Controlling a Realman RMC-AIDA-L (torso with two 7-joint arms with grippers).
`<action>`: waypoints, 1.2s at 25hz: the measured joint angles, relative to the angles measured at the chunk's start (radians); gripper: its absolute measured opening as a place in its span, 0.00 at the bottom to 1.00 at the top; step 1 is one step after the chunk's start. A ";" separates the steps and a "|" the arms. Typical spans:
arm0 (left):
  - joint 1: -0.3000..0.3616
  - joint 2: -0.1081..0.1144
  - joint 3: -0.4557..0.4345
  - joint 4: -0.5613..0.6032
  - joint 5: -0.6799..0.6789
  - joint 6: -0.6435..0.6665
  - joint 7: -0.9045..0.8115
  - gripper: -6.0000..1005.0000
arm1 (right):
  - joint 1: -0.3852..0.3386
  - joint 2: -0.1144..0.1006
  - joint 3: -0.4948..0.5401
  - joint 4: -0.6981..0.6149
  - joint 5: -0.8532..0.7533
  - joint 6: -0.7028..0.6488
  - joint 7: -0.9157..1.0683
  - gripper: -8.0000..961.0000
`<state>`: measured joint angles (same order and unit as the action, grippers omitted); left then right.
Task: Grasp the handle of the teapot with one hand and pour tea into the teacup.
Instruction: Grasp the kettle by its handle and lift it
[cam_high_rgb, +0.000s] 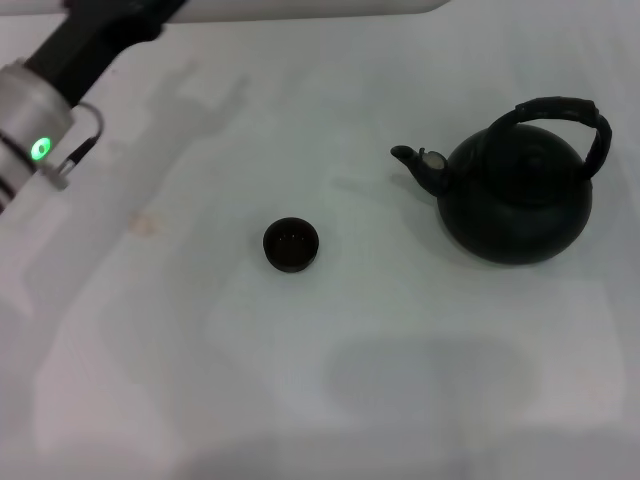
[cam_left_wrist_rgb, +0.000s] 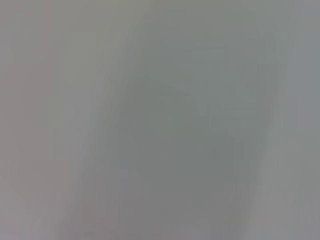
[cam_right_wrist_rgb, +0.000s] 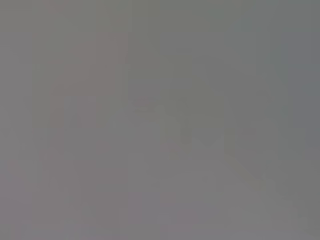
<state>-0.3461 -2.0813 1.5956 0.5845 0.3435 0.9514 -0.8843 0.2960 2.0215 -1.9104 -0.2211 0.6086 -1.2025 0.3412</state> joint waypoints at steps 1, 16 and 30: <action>-0.012 -0.001 0.002 -0.056 -0.055 0.037 0.036 0.82 | 0.000 0.000 -0.007 0.000 -0.004 0.000 0.023 0.88; 0.015 0.002 -0.004 -0.235 -0.245 0.154 0.140 0.82 | -0.147 -0.015 -0.167 0.130 -0.173 -0.354 0.323 0.87; 0.008 0.000 0.001 -0.252 -0.253 0.161 0.142 0.82 | -0.093 -0.007 -0.169 0.197 -0.440 -0.301 0.333 0.87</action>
<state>-0.3381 -2.0817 1.5967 0.3324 0.0905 1.1119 -0.7421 0.2030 2.0148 -2.0799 -0.0244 0.1688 -1.5036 0.6738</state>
